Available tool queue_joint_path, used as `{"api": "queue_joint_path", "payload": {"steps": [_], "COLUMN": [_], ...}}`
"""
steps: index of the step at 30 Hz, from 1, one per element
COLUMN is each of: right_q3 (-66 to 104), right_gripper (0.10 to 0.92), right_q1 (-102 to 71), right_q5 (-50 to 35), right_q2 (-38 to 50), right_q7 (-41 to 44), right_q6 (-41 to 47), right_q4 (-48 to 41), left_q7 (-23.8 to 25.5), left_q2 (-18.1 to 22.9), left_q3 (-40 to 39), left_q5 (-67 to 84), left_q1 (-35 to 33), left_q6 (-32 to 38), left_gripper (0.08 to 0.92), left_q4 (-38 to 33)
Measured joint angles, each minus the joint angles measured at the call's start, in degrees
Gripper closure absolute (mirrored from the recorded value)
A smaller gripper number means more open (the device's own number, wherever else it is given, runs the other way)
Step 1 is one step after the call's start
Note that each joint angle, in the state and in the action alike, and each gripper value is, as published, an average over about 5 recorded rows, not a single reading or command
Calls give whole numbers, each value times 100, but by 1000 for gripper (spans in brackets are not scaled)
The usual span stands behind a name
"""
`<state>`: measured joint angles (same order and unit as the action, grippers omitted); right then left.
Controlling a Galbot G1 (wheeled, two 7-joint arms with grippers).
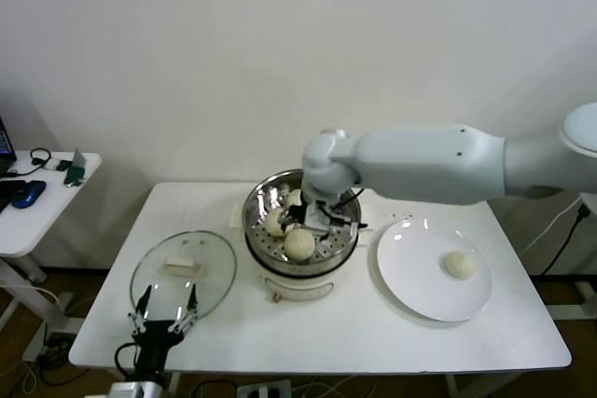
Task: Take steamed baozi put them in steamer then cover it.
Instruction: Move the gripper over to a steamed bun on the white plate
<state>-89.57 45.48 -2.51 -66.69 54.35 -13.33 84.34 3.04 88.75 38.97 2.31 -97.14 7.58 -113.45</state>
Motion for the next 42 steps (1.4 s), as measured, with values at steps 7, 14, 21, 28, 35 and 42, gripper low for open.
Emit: {"api": "queue_joint_path", "payload": {"steps": [7,14,21,28,35,42], "right_q3": [-678,-1291,-1016,-30,871,1657], "right_gripper": [203,203,203,202,203,203], "right_q1": [968,1263,455,-925,-2102,-2973], "right_q5": [-1381,-1878,-1466,-915,-546,-410], "right_q2": [912,2051,2909,3226,3241,3092], "right_q7": [405,554,566,482,393,185], "right_q6": [494,1091,1493,1707,1791,1793], "right_q4": [-125,-311,-651,-1209,-1774,-2265], "left_q7": [9,24,29,25,9,4], "left_q2": [-20,-39,-23,24,41,47], "left_q3": [-29,-59,-68,-66,-41,-8], "left_q5": [-21,-9,-28,-66,-79,-83], "left_q1": [60,117,93,41,-10,-13], "left_q6": [-11,-28,-27,4,45,55], "left_gripper": [177,177,177,177,177,177], "left_q4": [24,53,52,88,145,168]}}
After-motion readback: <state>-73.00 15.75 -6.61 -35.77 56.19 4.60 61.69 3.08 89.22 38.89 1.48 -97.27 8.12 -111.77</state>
